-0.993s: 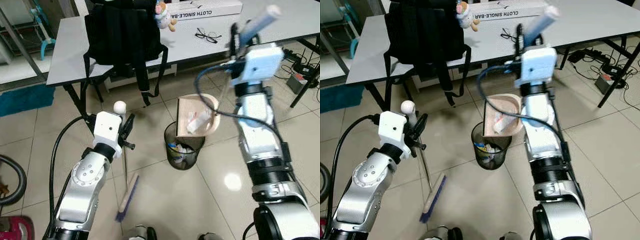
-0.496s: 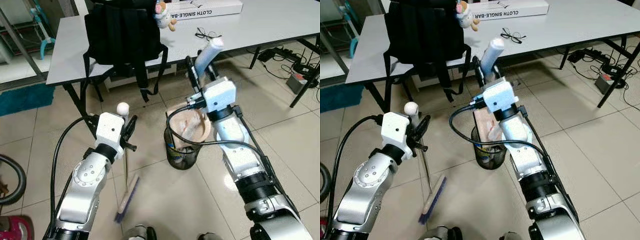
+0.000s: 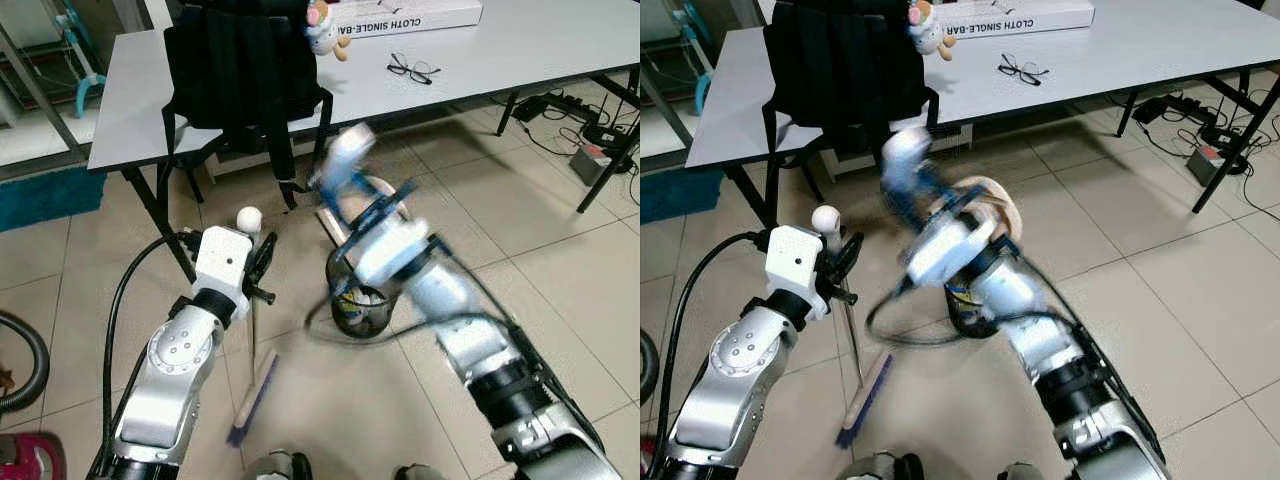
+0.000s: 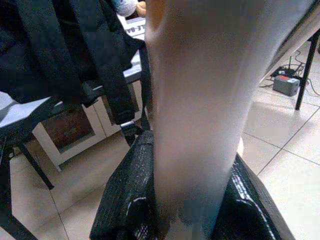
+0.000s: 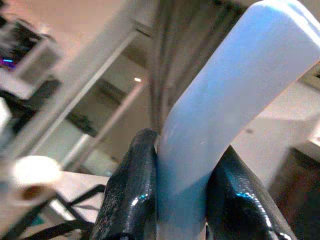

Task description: Sweep floor

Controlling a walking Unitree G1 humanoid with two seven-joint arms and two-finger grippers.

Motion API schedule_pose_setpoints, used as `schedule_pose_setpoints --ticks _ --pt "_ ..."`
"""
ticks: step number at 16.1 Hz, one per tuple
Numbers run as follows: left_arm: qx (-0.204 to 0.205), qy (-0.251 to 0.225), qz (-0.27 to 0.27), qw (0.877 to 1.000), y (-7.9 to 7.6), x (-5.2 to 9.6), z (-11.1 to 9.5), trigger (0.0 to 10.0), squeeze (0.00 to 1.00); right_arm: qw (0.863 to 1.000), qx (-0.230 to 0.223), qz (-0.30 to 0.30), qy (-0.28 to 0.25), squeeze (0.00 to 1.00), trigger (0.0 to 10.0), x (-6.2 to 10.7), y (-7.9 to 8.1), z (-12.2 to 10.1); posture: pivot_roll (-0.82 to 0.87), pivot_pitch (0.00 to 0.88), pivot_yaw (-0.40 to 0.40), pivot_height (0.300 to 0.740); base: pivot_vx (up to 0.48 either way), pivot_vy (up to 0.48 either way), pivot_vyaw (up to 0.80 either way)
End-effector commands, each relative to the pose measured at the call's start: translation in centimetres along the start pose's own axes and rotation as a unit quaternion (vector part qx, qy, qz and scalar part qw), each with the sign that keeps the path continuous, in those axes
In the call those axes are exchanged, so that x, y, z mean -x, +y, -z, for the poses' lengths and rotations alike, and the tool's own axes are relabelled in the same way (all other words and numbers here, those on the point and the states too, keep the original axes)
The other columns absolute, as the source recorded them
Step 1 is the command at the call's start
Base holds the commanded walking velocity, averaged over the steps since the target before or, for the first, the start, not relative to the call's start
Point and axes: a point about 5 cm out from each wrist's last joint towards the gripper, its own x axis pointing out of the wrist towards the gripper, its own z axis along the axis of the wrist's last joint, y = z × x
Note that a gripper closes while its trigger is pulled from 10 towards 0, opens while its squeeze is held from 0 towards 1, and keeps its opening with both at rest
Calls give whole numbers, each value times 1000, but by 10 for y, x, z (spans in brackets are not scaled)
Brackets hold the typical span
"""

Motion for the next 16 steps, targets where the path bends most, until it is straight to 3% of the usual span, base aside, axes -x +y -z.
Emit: schedule_pose_setpoints --ticks 1,5,10,13,15,16 --pt "-11 -13 1 1000 2 1 -6 10000 0 999 15 -23 -45 0 10000 -5 3 -14 3 88 83 740 0 0 0" --pt "-11 -11 5 1000 0 1 -5 10000 0 994 45 -90 -34 0 10000 1 16 -10 0 86 84 740 0 0 0" --pt "-11 -11 10 1000 0 -1 -5 10000 0 991 78 -107 -14 0 10000 3 15 -4 1 82 87 740 0 0 0" --pt "-12 -11 8 1000 0 0 -5 10000 0 995 99 -23 -11 0 10000 -2 -20 -11 0 78 83 740 0 0 0" --pt "-3 -12 2 1000 4 0 -5 10000 0 995 73 59 -34 0 10000 -5 -62 -38 -18 74 94 740 0 0 0" --pt "-3 -13 5 1000 4 0 -5 10000 0 995 58 77 -25 0 10000 -3 -75 -45 -24 72 97 740 0 0 0"
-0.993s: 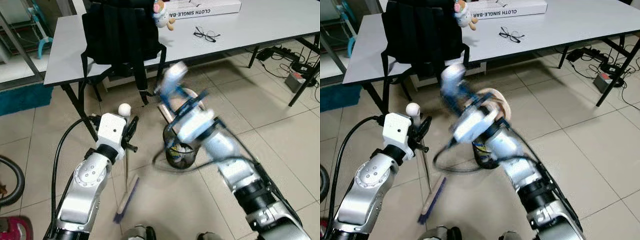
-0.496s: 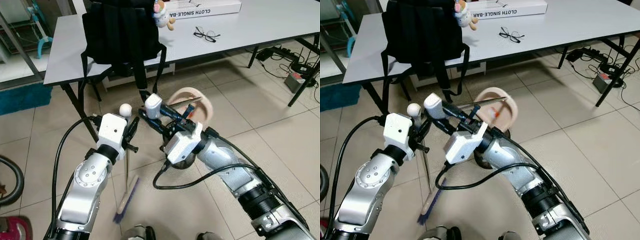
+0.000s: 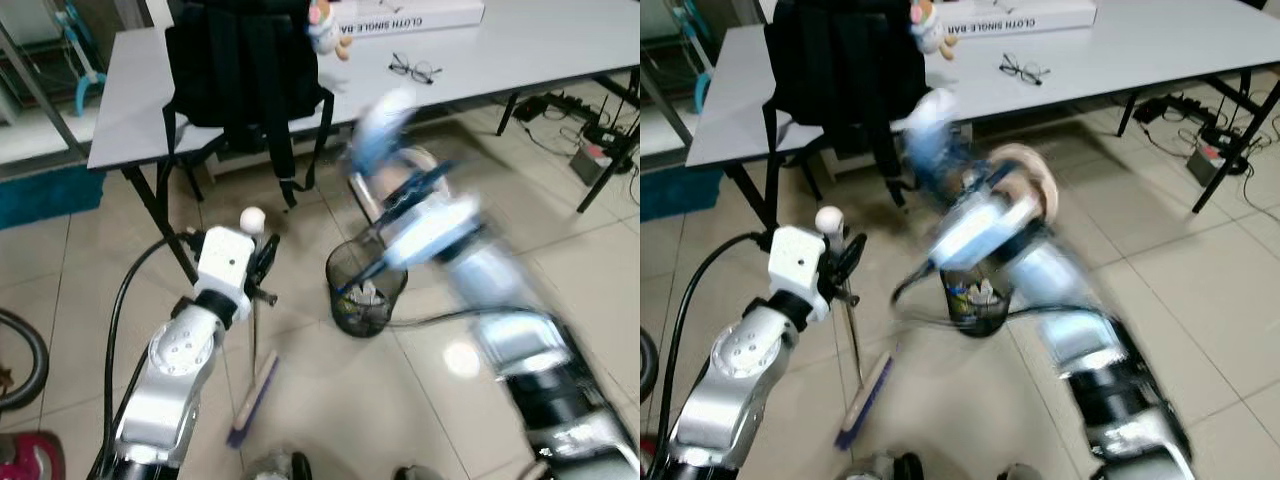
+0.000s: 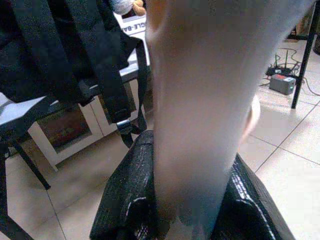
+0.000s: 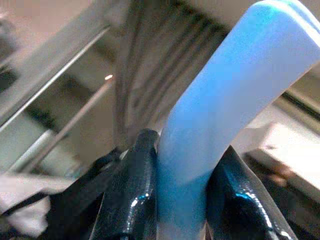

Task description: Sweep floor

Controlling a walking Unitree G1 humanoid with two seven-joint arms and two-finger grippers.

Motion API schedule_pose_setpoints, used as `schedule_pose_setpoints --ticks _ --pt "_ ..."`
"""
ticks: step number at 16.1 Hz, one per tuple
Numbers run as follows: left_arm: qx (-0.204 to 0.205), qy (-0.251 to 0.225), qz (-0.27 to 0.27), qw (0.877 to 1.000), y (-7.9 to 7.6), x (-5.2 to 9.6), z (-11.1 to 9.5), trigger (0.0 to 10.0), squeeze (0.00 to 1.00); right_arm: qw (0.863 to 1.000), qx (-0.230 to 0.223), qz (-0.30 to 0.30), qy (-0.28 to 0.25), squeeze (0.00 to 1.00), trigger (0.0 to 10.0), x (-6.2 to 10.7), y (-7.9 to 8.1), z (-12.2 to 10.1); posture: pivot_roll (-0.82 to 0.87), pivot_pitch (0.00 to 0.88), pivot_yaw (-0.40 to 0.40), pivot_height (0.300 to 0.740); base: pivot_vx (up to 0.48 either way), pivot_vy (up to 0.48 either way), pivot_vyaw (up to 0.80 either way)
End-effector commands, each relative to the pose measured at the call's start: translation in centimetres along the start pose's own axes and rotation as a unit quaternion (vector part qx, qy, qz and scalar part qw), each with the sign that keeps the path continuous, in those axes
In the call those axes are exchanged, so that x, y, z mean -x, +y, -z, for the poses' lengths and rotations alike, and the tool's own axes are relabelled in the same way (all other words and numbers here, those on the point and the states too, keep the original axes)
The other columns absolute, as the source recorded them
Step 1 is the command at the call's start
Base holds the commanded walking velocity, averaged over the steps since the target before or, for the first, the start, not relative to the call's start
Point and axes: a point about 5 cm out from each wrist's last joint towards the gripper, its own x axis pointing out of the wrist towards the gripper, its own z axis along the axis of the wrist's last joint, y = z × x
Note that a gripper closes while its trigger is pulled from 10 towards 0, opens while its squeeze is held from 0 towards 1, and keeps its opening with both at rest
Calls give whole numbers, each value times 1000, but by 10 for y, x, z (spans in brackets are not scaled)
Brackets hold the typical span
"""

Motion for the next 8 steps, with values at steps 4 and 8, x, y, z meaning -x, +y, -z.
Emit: schedule_pose_setpoints --ticks 4,8 --pt "-15 -13 -2 1000 8 4 -8 10000 0 995 -84 57 23 0 10000 -1 -39 -27 -36 65 108 740 0 0 0" --pt "-44 -14 -16 999 20 18 -17 10000 0 971 -204 51 109 0 10000 8 -37 -35 -51 54 113 740 0 0 0"
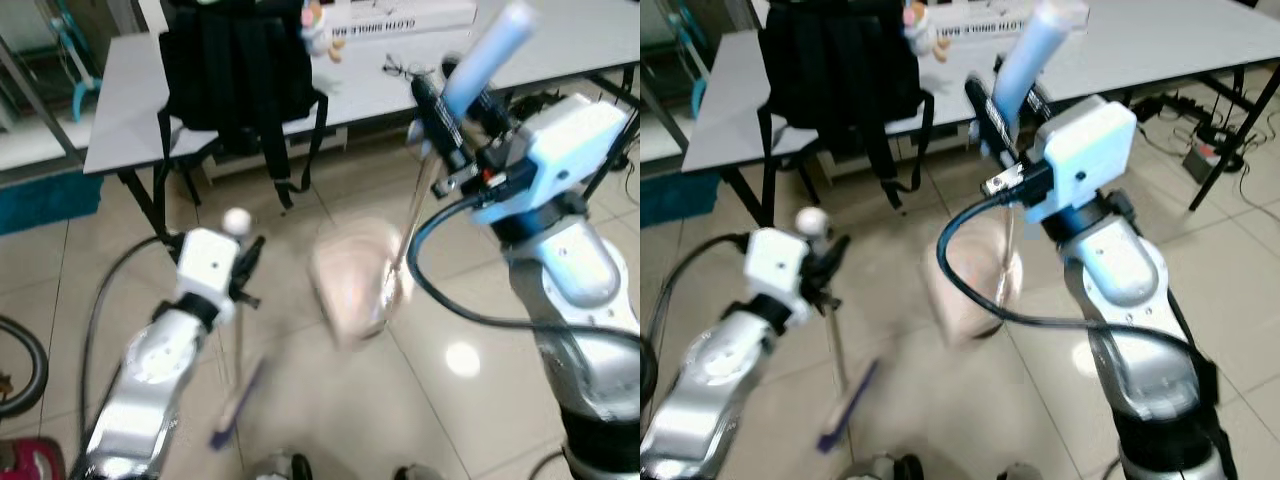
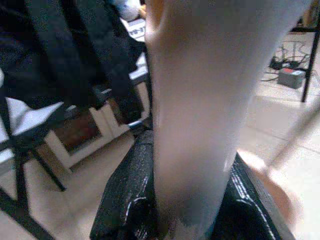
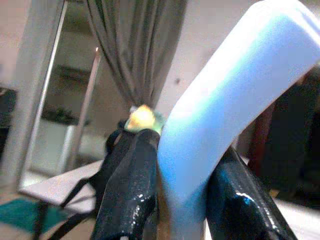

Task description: Sweep floor

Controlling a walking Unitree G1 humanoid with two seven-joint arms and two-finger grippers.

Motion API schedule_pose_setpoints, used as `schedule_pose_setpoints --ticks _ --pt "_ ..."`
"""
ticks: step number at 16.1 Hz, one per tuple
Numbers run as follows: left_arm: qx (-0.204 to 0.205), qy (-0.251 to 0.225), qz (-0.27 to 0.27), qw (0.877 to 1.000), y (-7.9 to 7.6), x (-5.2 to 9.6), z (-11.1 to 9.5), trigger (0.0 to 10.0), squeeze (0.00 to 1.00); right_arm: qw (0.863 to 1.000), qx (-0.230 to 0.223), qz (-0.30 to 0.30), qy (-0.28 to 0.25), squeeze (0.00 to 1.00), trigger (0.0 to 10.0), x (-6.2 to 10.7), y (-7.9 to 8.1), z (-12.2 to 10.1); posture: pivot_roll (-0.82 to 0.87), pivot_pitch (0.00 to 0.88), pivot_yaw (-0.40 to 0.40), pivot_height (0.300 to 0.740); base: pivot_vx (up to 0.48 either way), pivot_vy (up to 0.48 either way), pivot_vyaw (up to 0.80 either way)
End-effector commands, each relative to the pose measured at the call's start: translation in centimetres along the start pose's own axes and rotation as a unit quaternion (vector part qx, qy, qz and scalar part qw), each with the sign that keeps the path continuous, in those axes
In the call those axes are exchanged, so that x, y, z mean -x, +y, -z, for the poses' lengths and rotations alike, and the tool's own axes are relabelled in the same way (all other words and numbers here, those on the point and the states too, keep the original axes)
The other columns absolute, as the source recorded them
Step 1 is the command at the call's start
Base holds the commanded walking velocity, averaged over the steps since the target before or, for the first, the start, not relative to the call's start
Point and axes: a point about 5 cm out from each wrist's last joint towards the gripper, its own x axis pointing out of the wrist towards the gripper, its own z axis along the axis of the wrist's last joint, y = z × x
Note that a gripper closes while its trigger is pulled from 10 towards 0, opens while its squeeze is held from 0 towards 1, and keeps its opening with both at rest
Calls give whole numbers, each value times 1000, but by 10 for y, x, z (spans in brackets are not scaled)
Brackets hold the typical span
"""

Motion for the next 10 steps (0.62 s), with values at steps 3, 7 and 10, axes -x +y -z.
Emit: schedule_pose_setpoints --ticks 3,7,10 --pt "-34 -17 -8 999 10 10 -18 10000 0 999 -9 11 31 0 10000 7 1 -13 -47 43 108 740 0 0 0" --pt "1 5 -10 1000 3 15 -9 10000 0 994 -19 29 100 0 10000 18 4 -5 -52 33 103 740 0 0 0" --pt "27 25 -25 999 -3 15 3 10000 0 978 -35 99 177 0 10000 37 6 21 -51 33 97 740 0 0 0"
